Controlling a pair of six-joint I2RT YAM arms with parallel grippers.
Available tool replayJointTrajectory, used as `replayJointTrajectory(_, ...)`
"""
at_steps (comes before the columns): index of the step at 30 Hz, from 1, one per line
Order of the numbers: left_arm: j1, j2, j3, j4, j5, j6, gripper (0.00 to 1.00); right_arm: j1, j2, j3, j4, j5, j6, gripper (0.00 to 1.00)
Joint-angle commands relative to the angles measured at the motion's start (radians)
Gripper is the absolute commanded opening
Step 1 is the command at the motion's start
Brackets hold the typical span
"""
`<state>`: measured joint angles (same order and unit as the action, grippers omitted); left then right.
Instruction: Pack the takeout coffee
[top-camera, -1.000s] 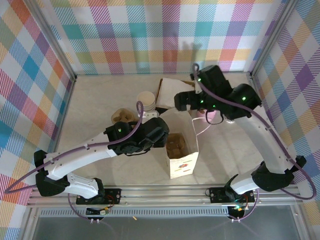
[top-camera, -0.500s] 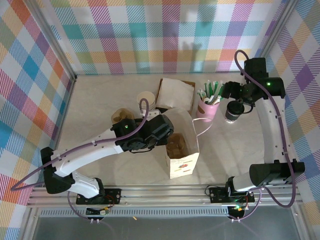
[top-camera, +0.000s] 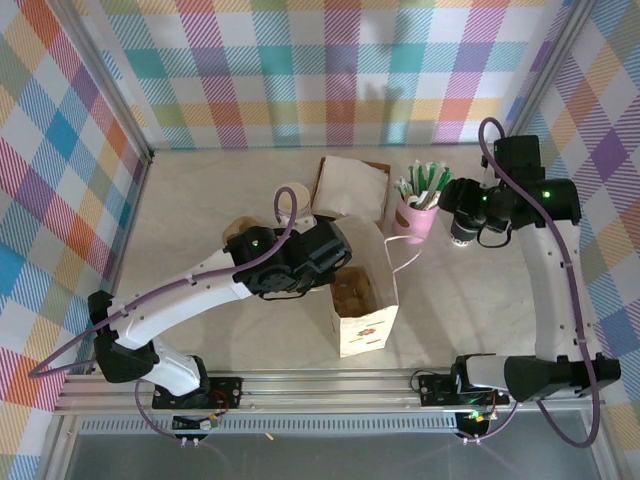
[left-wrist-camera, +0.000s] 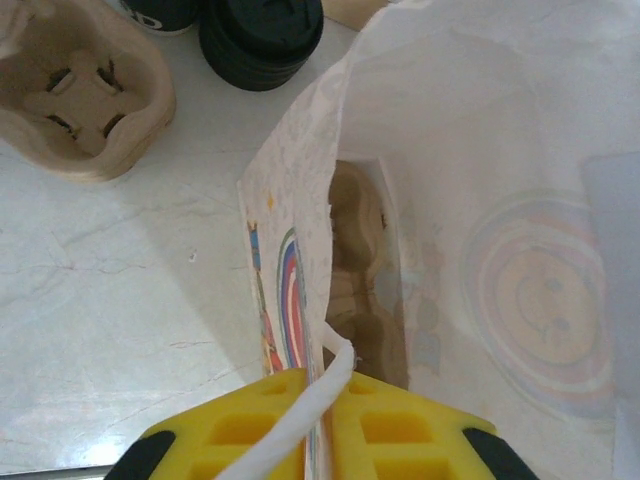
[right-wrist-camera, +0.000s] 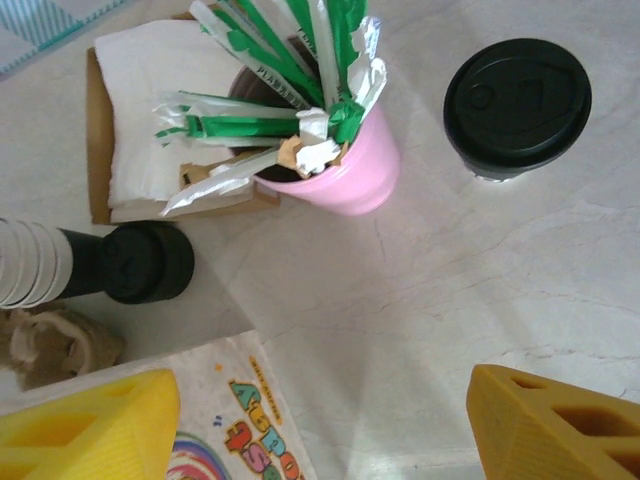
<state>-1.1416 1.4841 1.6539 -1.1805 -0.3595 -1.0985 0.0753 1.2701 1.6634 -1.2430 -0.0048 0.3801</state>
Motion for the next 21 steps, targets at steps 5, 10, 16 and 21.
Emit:
replayJointTrajectory(5,0.028,0.042,0.024,0.013,0.045,-0.024,0.23,0.009,-0.105,-0.062,-0.036,-0.032,0.011,0.73)
replayJointTrajectory(10,0.040,0.027,0.010,0.012,0.070,-0.020,0.15,0.009,-0.087,-0.043,-0.059,-0.006,-0.014,0.71)
replayJointTrajectory(16,0.072,-0.053,-0.116,0.100,0.094,-0.052,0.04,0.007,-0.051,-0.053,-0.056,0.065,-0.045,0.71)
replayJointTrajectory(21,0.134,-0.117,-0.141,0.102,0.093,0.051,0.00,-0.001,0.009,-0.020,-0.047,0.160,-0.081,0.69)
